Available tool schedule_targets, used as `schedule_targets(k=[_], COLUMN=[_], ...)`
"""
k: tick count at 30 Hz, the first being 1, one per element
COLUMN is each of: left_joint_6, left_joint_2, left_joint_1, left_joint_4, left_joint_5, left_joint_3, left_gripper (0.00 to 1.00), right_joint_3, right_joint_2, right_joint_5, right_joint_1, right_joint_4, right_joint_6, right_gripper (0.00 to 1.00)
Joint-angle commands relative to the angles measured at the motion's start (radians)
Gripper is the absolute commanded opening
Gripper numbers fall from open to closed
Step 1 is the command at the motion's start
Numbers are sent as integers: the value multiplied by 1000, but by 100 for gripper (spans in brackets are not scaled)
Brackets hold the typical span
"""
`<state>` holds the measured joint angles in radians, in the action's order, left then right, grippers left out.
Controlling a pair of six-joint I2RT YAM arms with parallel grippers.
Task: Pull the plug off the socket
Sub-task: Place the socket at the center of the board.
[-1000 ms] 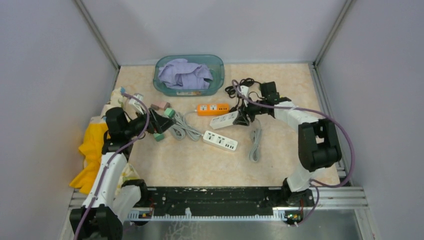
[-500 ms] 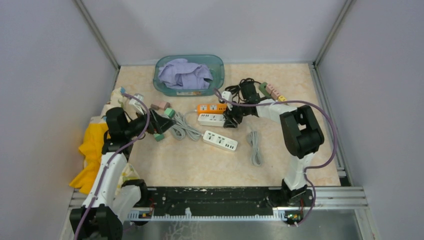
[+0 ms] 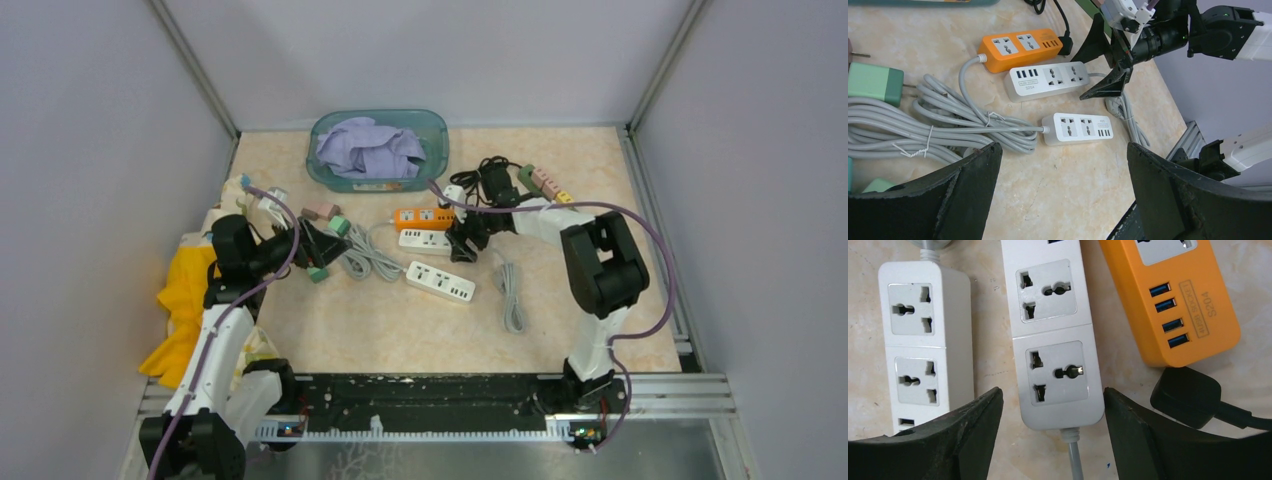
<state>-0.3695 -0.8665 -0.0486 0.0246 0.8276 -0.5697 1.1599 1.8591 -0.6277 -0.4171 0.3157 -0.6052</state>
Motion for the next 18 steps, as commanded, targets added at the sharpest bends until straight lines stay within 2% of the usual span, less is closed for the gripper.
schedule_targets(k=[1, 10, 18], left_joint_6=[13, 10, 10], left_joint_2=[16, 16, 16], left_joint_1=[-8, -10, -11], left_joint_4=[-6, -9, -11], left_joint_5=[13, 18, 20], left_joint_3=[-18, -18, -16], left_gripper=[100, 100, 100], right_joint_3=[46, -22, -134], right_joint_2=[-119, -311, -434], right_joint_5=[-38, -286, -366], right_joint_1=[-2, 129, 306], right_joint_4=[63, 74, -124], right_joint_6=[0, -1, 154], right_gripper=[74, 76, 77])
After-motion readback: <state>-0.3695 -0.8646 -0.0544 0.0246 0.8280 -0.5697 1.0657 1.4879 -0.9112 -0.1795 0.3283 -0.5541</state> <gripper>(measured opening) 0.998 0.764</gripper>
